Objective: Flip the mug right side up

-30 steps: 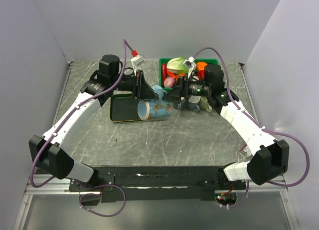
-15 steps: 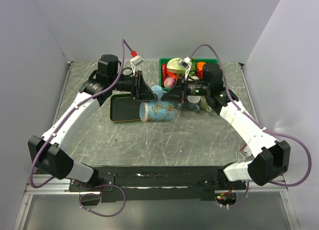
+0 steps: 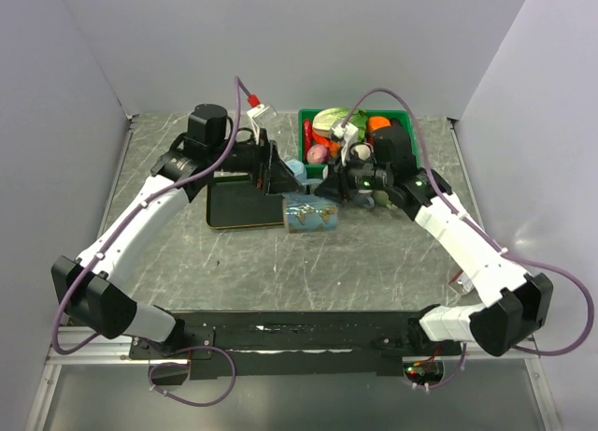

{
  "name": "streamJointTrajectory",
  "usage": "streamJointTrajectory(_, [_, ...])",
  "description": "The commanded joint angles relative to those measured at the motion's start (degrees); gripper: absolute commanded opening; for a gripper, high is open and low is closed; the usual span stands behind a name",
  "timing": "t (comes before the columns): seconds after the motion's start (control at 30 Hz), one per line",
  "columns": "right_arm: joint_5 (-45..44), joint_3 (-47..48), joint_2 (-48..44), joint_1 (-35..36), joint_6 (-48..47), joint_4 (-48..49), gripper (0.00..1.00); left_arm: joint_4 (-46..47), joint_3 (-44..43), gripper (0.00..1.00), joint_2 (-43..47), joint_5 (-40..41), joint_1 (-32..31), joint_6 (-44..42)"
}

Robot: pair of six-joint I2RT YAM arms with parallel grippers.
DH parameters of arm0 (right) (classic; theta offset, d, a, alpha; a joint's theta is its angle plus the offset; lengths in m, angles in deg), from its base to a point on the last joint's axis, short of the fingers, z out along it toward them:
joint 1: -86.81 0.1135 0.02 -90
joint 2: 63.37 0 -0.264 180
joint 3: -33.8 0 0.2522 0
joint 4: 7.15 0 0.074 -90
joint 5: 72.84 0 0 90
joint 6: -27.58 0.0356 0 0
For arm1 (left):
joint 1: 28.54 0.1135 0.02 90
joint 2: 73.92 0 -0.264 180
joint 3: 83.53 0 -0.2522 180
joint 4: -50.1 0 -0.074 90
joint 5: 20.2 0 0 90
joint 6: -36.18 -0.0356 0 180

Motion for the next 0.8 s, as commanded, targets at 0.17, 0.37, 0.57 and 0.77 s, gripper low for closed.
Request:
streamJointTrajectory(0.17, [-29.73, 1.91, -6.92, 2.37, -27.17, -16.07, 0.0, 1.88, 1.46, 0.96, 10.47, 17.85, 1.34, -4.18])
streamJointTrajectory(0.37, [-46.87, -0.89, -5.68, 6.24, -34.83, -19.6, 0.0, 3.56, 2.17, 0.96, 11.98, 22.09, 2.3, -2.24])
streamJointTrajectory(0.57, [-60.76, -11.61, -6.65, 6.59, -44.67, -12.58, 0.0, 3.74, 1.64, 0.96, 11.18, 24.55, 2.39, -1.1])
streamJointTrajectory(0.77, [-67.27, -21.98, -8.05, 2.92, -54.6, -1.52, 0.0, 6.11, 2.52, 0.96, 10.39, 25.34, 2.48, 1.36])
